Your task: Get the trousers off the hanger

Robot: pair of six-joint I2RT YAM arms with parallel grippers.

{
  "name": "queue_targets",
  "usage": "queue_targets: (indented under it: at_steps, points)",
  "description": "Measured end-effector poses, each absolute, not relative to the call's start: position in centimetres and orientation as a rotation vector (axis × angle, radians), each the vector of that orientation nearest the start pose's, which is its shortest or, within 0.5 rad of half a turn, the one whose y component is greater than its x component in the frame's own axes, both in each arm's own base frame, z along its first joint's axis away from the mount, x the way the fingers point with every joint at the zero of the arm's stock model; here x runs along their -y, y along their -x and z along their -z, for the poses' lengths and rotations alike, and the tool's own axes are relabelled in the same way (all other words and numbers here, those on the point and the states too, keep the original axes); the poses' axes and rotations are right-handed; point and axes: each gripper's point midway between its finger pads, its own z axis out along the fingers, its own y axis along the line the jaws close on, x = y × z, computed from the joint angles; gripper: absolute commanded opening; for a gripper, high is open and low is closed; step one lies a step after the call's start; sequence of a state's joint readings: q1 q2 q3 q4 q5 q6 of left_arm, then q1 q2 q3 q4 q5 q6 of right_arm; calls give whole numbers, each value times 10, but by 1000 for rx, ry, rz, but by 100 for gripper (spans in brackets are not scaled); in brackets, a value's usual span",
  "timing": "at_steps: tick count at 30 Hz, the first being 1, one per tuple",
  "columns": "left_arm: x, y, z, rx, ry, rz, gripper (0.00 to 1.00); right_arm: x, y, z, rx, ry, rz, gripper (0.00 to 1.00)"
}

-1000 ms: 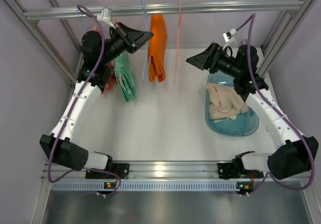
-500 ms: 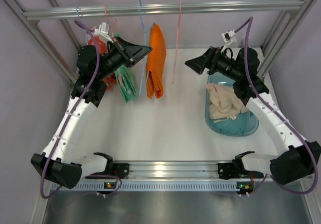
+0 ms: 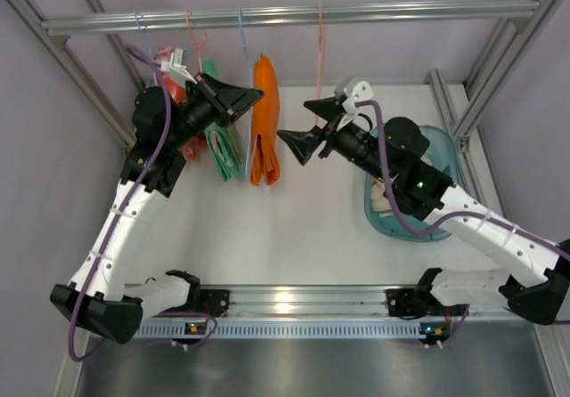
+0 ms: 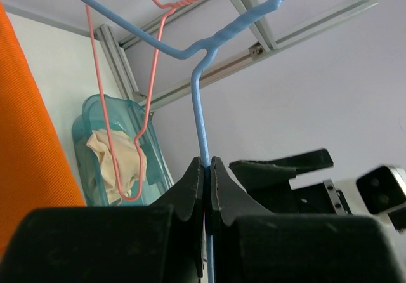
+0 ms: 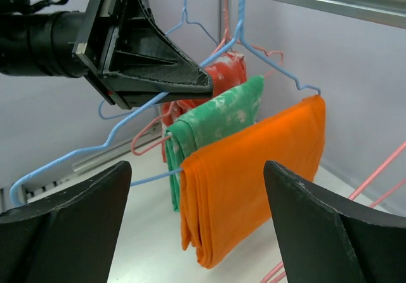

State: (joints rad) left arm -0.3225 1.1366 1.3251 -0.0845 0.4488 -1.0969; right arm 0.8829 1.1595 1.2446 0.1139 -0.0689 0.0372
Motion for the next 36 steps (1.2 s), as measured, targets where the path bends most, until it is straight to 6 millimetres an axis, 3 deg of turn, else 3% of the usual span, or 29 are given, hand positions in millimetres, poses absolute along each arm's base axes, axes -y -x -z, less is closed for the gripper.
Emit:
queue_targets:
  at_steps: [6, 10, 13, 21, 28, 36]
  points:
    - [213, -306, -460, -1649, 254, 1419, 0, -351, -248, -430, -1269, 624, -695, 84]
    - [211, -306, -465, -1642, 256, 1397, 0, -377, -256, -404, -1311, 620, -641, 82]
    - [209, -304, -474, -1626, 244, 1391, 0, -385, -270, -382, -1363, 596, -582, 80]
    - [207, -300, -491, -1584, 218, 1383, 0, -384, -292, -367, -1387, 518, -487, 76]
    - [206, -300, -492, -1583, 217, 1379, 0, -381, -299, -364, -1389, 491, -447, 67]
    - [206, -301, -492, -1582, 219, 1378, 0, -378, -318, -358, -1380, 468, -404, 68]
